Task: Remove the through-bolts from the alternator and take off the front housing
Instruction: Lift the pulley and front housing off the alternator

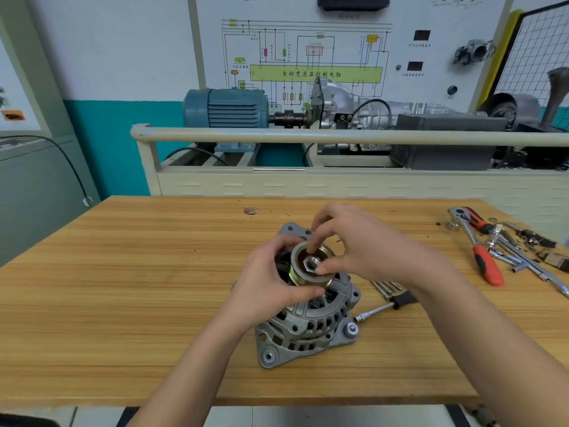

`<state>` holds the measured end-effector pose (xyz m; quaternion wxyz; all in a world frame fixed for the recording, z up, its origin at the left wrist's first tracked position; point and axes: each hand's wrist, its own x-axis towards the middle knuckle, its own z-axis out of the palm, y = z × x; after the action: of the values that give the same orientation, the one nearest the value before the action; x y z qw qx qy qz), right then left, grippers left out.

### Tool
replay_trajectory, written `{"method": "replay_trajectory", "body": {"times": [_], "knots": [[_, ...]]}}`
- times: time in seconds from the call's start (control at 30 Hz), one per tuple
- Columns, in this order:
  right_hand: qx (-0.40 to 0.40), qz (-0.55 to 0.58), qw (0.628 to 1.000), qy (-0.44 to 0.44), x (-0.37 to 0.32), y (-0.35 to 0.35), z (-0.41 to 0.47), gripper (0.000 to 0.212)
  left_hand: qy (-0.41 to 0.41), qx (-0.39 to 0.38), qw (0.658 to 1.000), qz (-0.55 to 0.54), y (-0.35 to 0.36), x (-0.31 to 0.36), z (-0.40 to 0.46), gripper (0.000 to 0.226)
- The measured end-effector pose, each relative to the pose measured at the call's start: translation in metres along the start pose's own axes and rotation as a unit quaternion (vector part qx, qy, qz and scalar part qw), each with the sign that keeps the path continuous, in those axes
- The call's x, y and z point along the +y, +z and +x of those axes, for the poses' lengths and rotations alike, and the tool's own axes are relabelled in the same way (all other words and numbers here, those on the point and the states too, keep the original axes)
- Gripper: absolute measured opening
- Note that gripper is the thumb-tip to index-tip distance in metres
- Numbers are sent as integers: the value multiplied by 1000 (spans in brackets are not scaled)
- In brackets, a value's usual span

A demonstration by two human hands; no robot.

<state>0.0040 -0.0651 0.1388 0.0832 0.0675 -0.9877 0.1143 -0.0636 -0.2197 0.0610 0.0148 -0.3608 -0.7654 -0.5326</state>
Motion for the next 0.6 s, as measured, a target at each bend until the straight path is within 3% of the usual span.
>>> {"method": "replay_trajectory", "body": {"times": [0.1,0.23,0.4,0.6], "knots": [[16,-39,999,26,-3,6,1,26,-2,0,1000,1,1,-1,0,62],[37,-114,993,-17,-8,10,2,23,0,7,1000,0,2,-1,-1,60],[16,-99,991,-86,-8,7,3,11,-2,1,1000,10,1,1,-1,57],[20,-64,997,-26,7,5,2,8,-5,-8,1000,8,1,1,-1,60]]}}
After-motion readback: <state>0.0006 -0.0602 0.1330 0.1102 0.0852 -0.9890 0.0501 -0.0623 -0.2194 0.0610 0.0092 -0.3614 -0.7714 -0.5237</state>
